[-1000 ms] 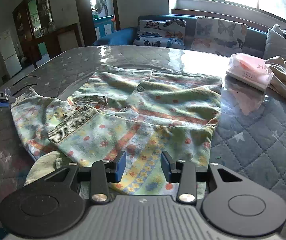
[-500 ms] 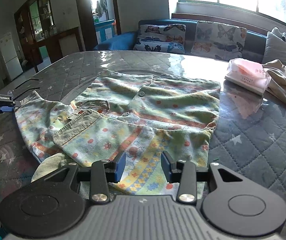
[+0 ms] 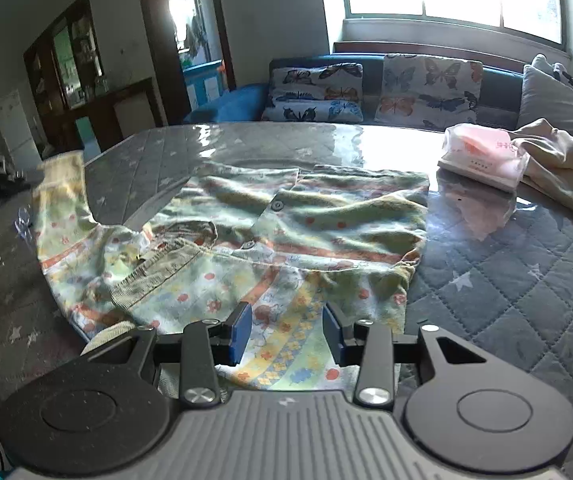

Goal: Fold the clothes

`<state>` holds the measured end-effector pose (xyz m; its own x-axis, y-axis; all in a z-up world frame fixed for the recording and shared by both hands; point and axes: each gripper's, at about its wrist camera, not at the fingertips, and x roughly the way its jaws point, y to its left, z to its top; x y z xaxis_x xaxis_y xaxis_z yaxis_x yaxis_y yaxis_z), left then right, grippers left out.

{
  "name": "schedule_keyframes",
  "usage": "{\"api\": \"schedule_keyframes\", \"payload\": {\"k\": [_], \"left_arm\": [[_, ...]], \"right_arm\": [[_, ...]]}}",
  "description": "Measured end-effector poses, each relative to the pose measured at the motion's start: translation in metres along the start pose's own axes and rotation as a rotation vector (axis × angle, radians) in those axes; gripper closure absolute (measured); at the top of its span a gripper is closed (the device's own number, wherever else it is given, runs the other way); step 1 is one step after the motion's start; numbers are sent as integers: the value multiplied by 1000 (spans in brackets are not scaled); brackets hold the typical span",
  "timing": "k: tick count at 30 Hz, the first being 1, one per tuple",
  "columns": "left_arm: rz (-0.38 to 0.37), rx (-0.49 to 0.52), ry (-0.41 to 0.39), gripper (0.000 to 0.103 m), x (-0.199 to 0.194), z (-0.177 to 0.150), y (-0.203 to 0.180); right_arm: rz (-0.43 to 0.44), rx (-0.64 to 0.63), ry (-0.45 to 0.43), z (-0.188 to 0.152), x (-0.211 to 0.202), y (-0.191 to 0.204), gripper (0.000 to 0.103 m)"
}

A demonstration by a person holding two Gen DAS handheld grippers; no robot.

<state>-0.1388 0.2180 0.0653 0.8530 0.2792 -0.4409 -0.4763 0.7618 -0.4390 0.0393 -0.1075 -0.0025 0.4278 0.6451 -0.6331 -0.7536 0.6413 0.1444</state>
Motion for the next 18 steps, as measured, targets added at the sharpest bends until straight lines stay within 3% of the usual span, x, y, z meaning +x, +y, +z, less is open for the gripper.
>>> {"api": "schedule_keyframes", "payload": {"k": [4,8,13,18], "left_arm": [[-186,56,41,95,9,-4,-58],[-312,86,114,95,32,-20,-106],[-400,139,212,95,63,-47,-150],[-426,220,311,94,81,-78,-166]], "right_arm": [[-1,13,-17,-3,-6,-6,64],[-11,38,-31,-6,-13,-16,64],[-28,71,-43,-10,-19,-25,64],[-44,88,-44,-10,-21,-32,64]]}}
